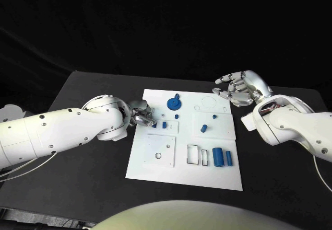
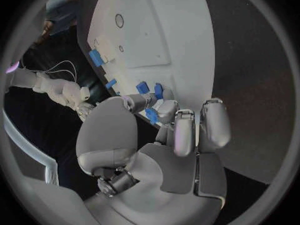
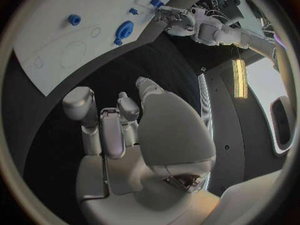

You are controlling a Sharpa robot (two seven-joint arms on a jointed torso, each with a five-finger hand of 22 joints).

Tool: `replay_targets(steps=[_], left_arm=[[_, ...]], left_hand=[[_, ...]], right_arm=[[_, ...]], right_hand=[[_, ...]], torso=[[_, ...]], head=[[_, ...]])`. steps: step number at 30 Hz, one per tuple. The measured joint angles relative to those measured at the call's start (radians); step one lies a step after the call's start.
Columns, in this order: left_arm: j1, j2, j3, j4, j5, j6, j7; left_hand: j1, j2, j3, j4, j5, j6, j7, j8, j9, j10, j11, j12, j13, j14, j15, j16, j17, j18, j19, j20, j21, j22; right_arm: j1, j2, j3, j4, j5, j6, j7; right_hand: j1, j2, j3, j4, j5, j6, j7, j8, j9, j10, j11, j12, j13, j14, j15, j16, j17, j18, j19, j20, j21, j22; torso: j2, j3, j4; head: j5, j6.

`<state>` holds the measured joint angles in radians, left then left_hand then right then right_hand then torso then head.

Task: Assemble the parts on the task board

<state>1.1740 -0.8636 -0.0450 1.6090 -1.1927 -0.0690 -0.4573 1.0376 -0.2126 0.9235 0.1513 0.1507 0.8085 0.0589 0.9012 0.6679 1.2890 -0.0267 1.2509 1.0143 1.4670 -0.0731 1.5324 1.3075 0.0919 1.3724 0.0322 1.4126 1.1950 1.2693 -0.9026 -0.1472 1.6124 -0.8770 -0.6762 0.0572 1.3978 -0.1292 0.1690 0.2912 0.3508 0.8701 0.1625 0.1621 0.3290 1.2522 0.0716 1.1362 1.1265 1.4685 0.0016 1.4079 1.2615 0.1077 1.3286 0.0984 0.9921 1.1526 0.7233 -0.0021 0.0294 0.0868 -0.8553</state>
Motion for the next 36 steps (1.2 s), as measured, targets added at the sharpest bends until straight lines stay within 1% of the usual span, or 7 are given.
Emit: replay_targets(steps=[5, 11, 14, 15, 22, 28, 36], left_arm=[[0.000, 0.000, 0.000, -0.002, 0.002, 0.001, 0.000], [0.001, 0.000, 0.000, -0.005, 0.002, 0.001, -0.003], [0.001, 0.000, 0.000, -0.005, 0.002, 0.002, -0.004], [0.001, 0.001, 0.000, -0.006, 0.002, 0.002, -0.004], [0.000, 0.002, -0.001, -0.006, 0.004, 0.004, -0.005], [0.000, 0.003, -0.001, -0.006, 0.005, 0.006, -0.006], [0.000, 0.004, -0.001, -0.008, 0.005, 0.007, -0.007]], left_hand=[[-0.018, -0.009, 0.002, -0.002, 0.000, 0.009, -0.009, -0.001, -0.001, 0.000, 0.000, 0.000, 0.000, -0.004, -0.004, 0.000, 0.000, 0.000, 0.000, 0.000, 0.000, 0.000], [-0.035, -0.025, -0.056, 0.034, 0.001, 0.025, -0.025, -0.006, -0.007, 0.000, 0.000, 0.000, 0.003, -0.004, -0.004, 0.000, 0.000, 0.000, 0.000, 0.000, 0.000, 0.000], [-0.039, -0.021, -0.067, 0.045, 0.001, 0.025, -0.025, -0.011, -0.008, 0.000, 0.000, 0.000, 0.003, -0.004, -0.004, 0.000, 0.000, 0.000, 0.000, 0.000, 0.000, 0.000], [-0.042, -0.021, -0.075, 0.049, 0.001, 0.025, -0.026, -0.011, -0.010, 0.000, 0.000, 0.000, 0.003, -0.004, -0.004, 0.000, 0.000, 0.000, 0.000, 0.000, 0.000, 0.000], [-0.054, -0.019, -0.121, 0.084, 0.001, 0.034, -0.027, -0.016, -0.014, 0.000, 0.000, 0.000, 0.006, -0.004, -0.004, 0.000, 0.000, 0.000, 0.000, 0.000, 0.000, 0.000], [-0.057, -0.023, -0.171, 0.115, 0.001, 0.039, -0.025, -0.021, -0.018, 0.000, 0.000, 0.000, 0.006, -0.004, -0.004, 0.000, 0.000, 0.000, 0.000, 0.000, 0.000, 0.000], [-0.057, -0.023, -0.197, 0.133, 0.001, 0.039, -0.025, -0.021, -0.019, 0.000, 0.000, 0.000, 0.007, -0.004, -0.004, 0.000, 0.000, 0.000, 0.000, 0.000, 0.000, 0.000]], right_arm=[[0.000, 0.000, 0.000, 0.000, 0.000, 0.000, -0.002], [0.000, -0.001, 0.000, 0.000, 0.000, 0.001, -0.004], [0.000, -0.001, 0.000, 0.000, -0.001, 0.002, -0.004], [0.000, -0.001, 0.000, 0.000, -0.001, 0.002, -0.005], [0.000, 0.000, 0.000, -0.001, -0.001, 0.003, -0.006], [0.000, 0.000, 0.000, -0.002, -0.001, 0.003, -0.007], [0.000, 0.000, 0.000, -0.004, -0.002, 0.004, -0.007]], right_hand=[[0.000, 0.000, 0.000, 0.000, 0.000, 0.000, 0.000, 0.000, 0.000, 0.000, 0.000, 0.000, 0.000, 0.000, 0.000, 0.000, 0.000, 0.000, 0.000, 0.000, 0.000, 0.000], [0.000, 0.000, 0.000, 0.000, 0.000, 0.000, 0.000, 0.000, 0.000, 0.000, 0.000, 0.000, 0.000, 0.000, 0.000, 0.000, -0.002, 0.000, 0.000, 0.000, 0.000, -0.001], [-0.011, -0.005, 0.000, 0.000, 0.000, 0.000, 0.000, 0.000, 0.000, 0.000, 0.000, 0.000, -0.001, 0.000, 0.000, 0.000, -0.002, 0.000, 0.000, 0.000, -0.005, -0.003], [-0.017, 0.000, 0.001, 0.001, 0.000, 0.000, 0.000, 0.000, 0.000, 0.000, 0.000, 0.000, -0.001, 0.000, 0.000, 0.000, -0.002, 0.000, 0.000, 0.000, -0.005, -0.003], [-0.020, -0.001, 0.003, 0.003, 0.000, 0.000, 0.000, 0.000, 0.000, 0.000, 0.000, 0.000, -0.002, 0.000, 0.000, 0.000, -0.002, 0.000, 0.000, 0.000, -0.006, -0.004], [-0.047, -0.007, 0.003, 0.003, 0.000, 0.000, 0.000, 0.000, 0.000, 0.000, 0.000, 0.000, -0.006, 0.000, 0.000, -0.004, -0.004, 0.000, 0.000, 0.000, -0.016, -0.010], [-0.058, -0.005, 0.003, 0.003, -0.004, 0.000, 0.000, 0.000, 0.000, 0.000, 0.000, 0.000, -0.006, 0.000, 0.000, -0.008, -0.004, 0.000, 0.000, 0.000, -0.020, -0.011]], torso=[[0.000, -0.0002, 0.0001], [0.000, -0.0004, 0.0001], [0.000, -0.0004, 0.0001], [0.000, -0.0004, 0.0001], [0.000, -0.0003, 0.0001], [0.000, -0.0002, -0.0001], [0.000, -0.0003, 0.0002]], head=[[0.000, -0.001], [-0.001, -0.002], [-0.001, -0.002], [-0.001, -0.003], [-0.002, -0.003], [-0.001, -0.002], [-0.001, -0.003]])
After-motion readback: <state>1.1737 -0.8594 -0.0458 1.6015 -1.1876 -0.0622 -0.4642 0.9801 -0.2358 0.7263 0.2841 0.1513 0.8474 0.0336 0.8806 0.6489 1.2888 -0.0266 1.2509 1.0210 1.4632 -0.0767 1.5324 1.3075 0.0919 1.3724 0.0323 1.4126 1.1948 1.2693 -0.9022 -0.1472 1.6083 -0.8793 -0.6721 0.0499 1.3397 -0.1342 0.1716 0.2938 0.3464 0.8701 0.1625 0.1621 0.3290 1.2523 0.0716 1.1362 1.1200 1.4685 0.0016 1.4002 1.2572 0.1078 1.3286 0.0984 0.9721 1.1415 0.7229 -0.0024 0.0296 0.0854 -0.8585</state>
